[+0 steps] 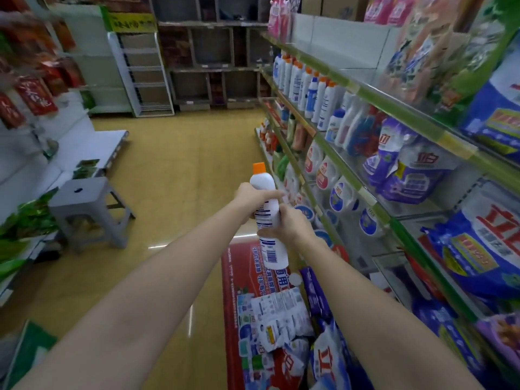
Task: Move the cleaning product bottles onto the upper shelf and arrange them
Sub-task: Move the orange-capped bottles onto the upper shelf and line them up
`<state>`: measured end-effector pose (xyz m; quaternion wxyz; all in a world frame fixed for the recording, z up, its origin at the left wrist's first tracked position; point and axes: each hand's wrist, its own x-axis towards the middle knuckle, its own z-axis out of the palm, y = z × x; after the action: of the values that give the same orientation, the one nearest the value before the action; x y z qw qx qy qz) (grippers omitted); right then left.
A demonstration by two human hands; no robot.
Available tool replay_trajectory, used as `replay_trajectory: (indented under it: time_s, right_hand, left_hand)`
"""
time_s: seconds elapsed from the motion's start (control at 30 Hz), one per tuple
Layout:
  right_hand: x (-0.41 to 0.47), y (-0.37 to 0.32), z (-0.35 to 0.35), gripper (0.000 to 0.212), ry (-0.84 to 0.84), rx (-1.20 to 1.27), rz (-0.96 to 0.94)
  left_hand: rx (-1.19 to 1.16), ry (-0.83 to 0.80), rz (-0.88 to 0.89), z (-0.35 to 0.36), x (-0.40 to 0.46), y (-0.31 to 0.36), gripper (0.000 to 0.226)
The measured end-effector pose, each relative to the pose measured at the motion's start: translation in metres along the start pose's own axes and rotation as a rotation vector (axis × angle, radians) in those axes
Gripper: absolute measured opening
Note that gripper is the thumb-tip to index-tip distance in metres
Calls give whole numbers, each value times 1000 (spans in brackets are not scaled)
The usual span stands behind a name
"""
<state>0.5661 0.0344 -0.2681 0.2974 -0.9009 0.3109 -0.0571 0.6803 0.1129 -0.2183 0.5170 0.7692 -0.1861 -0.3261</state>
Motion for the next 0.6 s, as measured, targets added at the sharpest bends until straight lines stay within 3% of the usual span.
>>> replay_trajectory:
  time_s: [0.1,0.27,0.37,0.5,0.6]
  right_hand:
    - [40,1,-4,55,-61,110,-17]
    - [108,5,-17,58,-217,240,-54]
    - [143,6,-16,65,-316,304,-44]
    - [195,1,-17,69,-387,322,-49]
    - [225,-5,-14,74,-413,321,-47]
  left_hand:
    - [-41,70,-13,-8,36,10,79]
    - [-56,92,27,-21,100,28,34]
    - [-49,92,24,-31,130,37,23]
    - [-101,89,37,-48,169,44,19]
    - [-166,95,40,-58,195,46,30]
